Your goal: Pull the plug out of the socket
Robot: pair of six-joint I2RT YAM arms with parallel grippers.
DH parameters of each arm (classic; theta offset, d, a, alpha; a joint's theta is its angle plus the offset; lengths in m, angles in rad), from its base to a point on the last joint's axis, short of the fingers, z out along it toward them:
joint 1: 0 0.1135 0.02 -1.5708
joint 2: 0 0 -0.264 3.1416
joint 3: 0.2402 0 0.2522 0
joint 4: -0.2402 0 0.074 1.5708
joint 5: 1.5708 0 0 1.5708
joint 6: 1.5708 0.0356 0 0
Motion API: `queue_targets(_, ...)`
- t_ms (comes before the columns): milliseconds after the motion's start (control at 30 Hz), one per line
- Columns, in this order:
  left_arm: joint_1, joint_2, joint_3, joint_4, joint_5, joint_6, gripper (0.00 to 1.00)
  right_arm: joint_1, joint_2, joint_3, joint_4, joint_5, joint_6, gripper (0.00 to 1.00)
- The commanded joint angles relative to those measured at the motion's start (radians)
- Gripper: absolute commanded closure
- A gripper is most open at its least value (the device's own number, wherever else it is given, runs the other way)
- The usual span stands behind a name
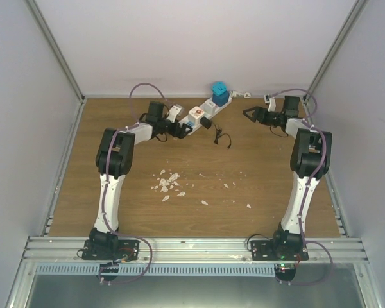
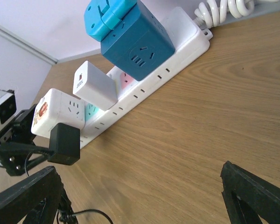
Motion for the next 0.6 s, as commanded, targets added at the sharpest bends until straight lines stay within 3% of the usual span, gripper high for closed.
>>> queue_targets(0, -0.075, -0.067, -0.039, -0.002, -0.211, 0.113, 0.04, 0.011, -0.033, -0.018, 0.014, -0.019, -0.006, 0.07)
queue_targets(300, -0.191, -0.038, 0.001, -0.053, -0.481, 0.227, 0.09, 0.010, -0.046, -0.040, 0.025, -0.022, -0.003, 0.06)
queue_targets(433, -0.208, -0.046, 0.012, -0.072, -0.547, 0.219, 0.23, 0.010, -0.066, -0.057, 0.017, -0.016, -0.020, 0.06)
queue_targets(500, -0.206, -0.058, 0.010, -0.099, -0.527, 0.213, 0.34, 0.010, -0.078, -0.064, 0.009, -0.016, -0.030, 0.06)
queue_targets(567, -0.205, -0.079, -0.014, -0.112, -0.496, 0.210, 0.38, 0.011, -0.090, -0.065, -0.009, -0.019, -0.051, 0.05)
